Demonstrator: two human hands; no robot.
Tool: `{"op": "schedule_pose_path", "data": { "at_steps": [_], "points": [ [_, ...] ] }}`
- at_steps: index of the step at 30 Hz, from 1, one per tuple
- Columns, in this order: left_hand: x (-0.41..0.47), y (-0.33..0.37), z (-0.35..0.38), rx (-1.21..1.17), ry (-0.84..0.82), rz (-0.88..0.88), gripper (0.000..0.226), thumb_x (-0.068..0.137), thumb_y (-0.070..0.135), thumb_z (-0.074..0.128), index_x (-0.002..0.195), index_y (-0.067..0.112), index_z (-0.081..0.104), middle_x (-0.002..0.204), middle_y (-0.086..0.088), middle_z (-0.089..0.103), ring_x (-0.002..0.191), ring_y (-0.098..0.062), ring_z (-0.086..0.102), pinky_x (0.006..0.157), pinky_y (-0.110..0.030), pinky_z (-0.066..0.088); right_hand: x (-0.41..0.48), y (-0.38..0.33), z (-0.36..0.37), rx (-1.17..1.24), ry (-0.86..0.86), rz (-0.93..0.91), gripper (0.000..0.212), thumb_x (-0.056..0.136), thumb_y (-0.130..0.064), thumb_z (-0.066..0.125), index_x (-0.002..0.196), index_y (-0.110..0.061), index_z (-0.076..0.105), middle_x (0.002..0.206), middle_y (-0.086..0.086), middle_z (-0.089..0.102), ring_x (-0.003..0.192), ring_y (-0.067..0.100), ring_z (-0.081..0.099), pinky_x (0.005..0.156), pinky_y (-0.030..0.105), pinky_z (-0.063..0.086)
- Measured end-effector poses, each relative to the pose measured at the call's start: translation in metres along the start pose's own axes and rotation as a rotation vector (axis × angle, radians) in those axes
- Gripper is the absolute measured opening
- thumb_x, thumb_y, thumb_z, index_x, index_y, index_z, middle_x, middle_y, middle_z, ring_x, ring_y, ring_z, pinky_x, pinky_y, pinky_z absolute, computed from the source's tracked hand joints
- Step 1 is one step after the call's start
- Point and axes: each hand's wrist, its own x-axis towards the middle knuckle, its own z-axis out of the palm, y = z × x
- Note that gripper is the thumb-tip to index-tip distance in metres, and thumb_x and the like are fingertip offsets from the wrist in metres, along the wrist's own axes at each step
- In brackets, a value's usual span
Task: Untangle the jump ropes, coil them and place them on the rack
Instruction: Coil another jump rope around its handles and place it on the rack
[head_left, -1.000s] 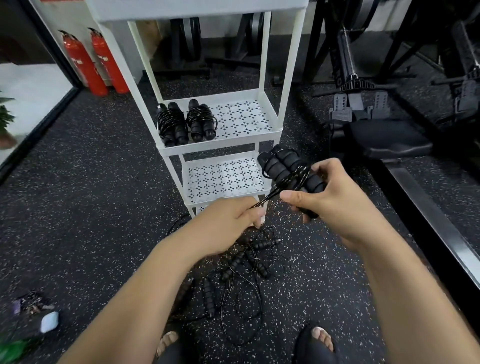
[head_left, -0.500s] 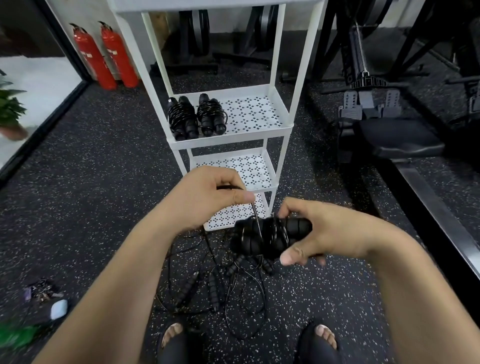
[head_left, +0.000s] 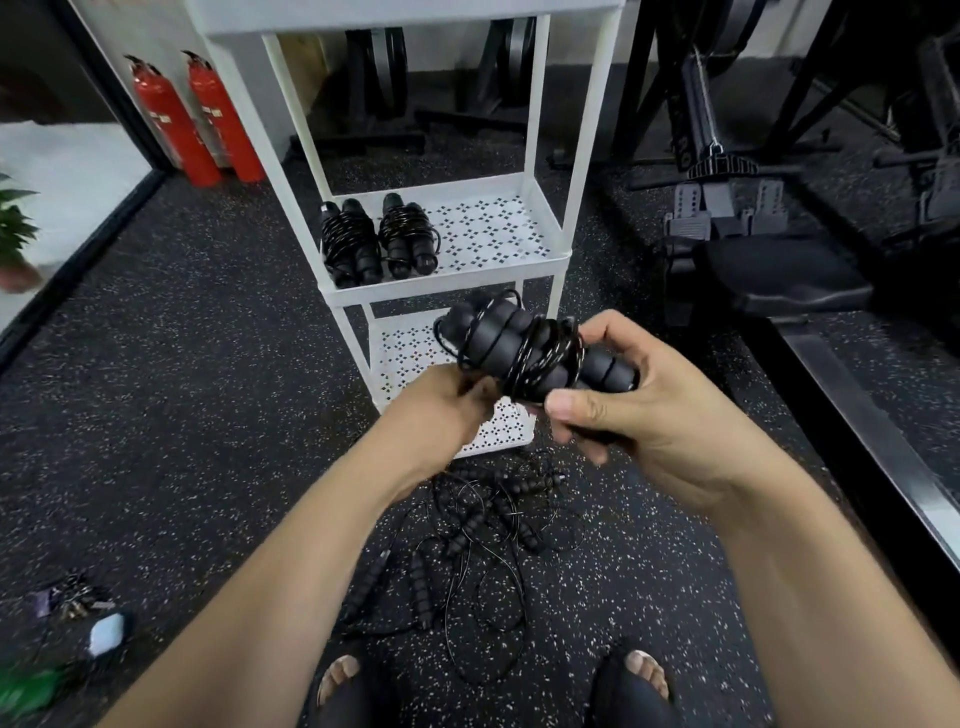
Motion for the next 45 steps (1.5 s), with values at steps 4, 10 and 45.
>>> {"op": "schedule_pose_path", "data": {
  "at_steps": [4,10,45],
  "points": [
    [-0.008,0.016,0.013,0.256,-0.081,0.092,0.026,0.112,0.045,0.047,0.112,0.037,0.072,0.054,0.022,0.052,0.049,0.004,0.047,0.055,-0.024,0.034,0.008,0.007,-0.004,-0.031,0.2,-0.069,0.05,0.076,-0.017,0.09,0.11,-0.011,0.055,0.092,0.016,0.075,0.073,0.029,0.068,0.049,0.033,0.047],
    [-0.016,0.021,0.008,0.416,-0.173,0.124,0.025,0.109,0.054,0.051,0.107,0.045,0.074,0.086,0.018,0.072,0.079,-0.005,0.065,0.077,-0.028,0.052,0.014,0.022,-0.02,-0.46,0.337,-0.01,0.054,0.079,-0.034,0.097,0.108,-0.027,0.053,0.09,0.008,0.079,0.073,0.044,0.073,0.057,0.049,0.057],
    [-0.013,0.019,0.019,0.376,-0.065,0.134,0.034,0.111,0.045,0.049,0.081,0.036,0.061,0.069,0.014,0.058,0.062,-0.003,0.051,0.06,-0.029,0.038,0.009,0.017,-0.009,-0.207,0.199,-0.015,0.049,0.09,-0.02,0.086,0.123,-0.011,0.051,0.096,0.009,0.077,0.081,0.026,0.069,0.067,0.043,0.056]
  ]
}}
